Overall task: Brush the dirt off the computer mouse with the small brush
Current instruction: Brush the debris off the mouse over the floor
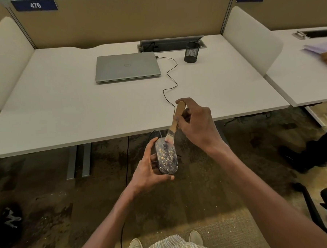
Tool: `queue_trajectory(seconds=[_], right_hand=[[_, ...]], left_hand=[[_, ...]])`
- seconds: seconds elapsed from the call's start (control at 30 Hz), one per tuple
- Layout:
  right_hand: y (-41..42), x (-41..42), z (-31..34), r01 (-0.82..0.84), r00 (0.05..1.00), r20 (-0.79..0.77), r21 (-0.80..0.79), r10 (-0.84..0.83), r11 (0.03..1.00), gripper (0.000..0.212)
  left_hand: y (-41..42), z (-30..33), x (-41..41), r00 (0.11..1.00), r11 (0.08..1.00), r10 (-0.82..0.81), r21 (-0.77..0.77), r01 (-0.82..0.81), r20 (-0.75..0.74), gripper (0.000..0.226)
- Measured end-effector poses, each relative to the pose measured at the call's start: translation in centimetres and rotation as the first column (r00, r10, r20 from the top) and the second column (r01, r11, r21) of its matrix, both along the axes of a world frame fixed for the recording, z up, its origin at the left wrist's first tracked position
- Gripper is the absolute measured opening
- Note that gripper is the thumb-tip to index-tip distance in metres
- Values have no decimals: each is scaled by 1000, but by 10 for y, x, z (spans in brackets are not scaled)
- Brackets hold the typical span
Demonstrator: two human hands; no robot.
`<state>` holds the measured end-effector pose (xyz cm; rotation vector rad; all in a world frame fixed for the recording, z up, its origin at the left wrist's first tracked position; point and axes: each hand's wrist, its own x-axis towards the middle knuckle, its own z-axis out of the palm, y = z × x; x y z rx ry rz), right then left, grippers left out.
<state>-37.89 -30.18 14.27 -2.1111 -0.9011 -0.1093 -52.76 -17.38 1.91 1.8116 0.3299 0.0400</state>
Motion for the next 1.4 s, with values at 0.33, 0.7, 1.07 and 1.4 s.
queue_trajectory(seconds=[0.33, 0.7, 1.07, 1.4], right_hand=[[-1, -2, -1, -27, 999, -26, 27, 28, 999, 34], [-4, -4, 2, -120, 993, -5, 41, 120, 992, 26], [-16, -4, 3, -134, 986, -96, 47, 138, 990, 21], [-24, -5, 3, -138, 981, -131, 48, 143, 989, 25]], left_hand=[[-2, 3, -2, 1000, 1000, -9, -7, 9, -24, 129], [-5, 4, -6, 1000, 1000, -15, 2, 15, -6, 129], [-4, 1, -10, 999, 999, -1, -45, 3, 41, 127], [-5, 3, -11, 999, 997, 14, -81, -11, 43, 131]])
